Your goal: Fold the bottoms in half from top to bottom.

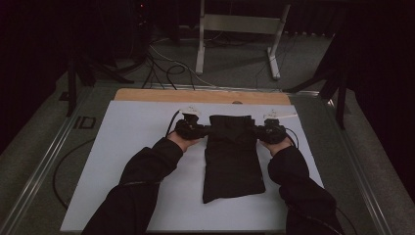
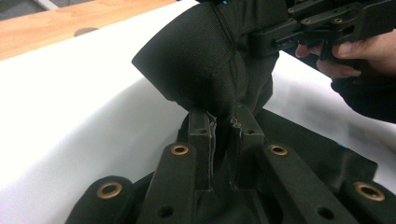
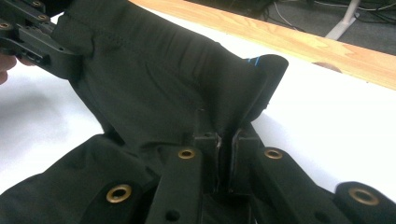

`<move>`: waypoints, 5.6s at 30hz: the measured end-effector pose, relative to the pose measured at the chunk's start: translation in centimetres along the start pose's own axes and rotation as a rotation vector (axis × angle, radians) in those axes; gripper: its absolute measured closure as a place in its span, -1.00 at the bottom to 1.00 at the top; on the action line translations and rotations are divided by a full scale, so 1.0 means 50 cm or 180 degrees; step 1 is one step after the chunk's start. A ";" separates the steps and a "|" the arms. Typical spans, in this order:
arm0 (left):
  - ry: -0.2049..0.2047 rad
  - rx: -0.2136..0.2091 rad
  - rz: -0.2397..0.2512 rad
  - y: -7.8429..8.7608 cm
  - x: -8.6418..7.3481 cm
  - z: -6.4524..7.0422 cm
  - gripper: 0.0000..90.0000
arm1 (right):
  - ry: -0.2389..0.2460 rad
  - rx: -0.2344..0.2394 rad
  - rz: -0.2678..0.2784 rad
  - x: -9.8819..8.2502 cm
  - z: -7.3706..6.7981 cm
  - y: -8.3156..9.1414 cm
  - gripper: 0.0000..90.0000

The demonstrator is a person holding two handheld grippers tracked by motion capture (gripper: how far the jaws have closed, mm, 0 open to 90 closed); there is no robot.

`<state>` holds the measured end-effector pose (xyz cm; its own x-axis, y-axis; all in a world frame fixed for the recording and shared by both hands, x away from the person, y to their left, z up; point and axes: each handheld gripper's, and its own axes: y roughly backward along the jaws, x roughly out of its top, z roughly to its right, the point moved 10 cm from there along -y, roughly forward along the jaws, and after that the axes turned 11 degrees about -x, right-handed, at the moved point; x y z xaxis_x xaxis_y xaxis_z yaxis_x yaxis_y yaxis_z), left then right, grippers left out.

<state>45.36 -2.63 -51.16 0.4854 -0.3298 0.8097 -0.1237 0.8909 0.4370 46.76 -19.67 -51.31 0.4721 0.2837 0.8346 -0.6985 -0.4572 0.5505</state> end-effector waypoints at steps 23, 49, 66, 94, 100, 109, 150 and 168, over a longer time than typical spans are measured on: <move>-0.0025 -0.0212 -0.0069 0.011 -0.035 0.061 0.82 | 0.0090 0.0081 0.0010 -0.027 -0.035 0.047 0.90; -0.0025 -0.0363 -0.0150 0.022 -0.084 0.134 0.82 | 0.0107 0.0225 -0.0021 -0.074 -0.078 0.100 0.90; 0.0083 -0.0413 -0.0158 0.020 -0.127 0.163 0.82 | 0.0012 0.0302 -0.0114 -0.113 -0.112 0.134 0.90; 0.0460 -0.0343 -0.0158 -0.009 -0.189 0.139 0.81 | -0.0101 0.0179 -0.0415 -0.173 -0.123 0.113 0.89; 0.0521 -0.0336 -0.0230 -0.014 -0.200 0.138 0.80 | -0.0131 0.0151 -0.0560 -0.191 -0.118 0.100 0.88; 0.0547 -0.0265 -0.0285 -0.014 -0.208 0.137 0.79 | -0.0093 0.0147 -0.0649 -0.203 -0.121 0.094 0.87; -0.0056 -0.0041 0.0006 0.052 -0.161 0.135 -0.21 | 0.0181 0.0102 -0.0189 -0.161 -0.121 0.123 -0.68; -0.0275 0.0622 -0.0106 0.065 -0.157 0.084 0.59 | 0.0225 -0.0546 0.0069 -0.130 -0.058 0.117 -0.16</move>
<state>37.50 1.52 -54.43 0.4170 -0.3911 0.8204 -0.2785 0.8043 0.5249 38.05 -21.76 -53.43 0.4213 0.3366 0.8421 -0.7924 -0.3151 0.5224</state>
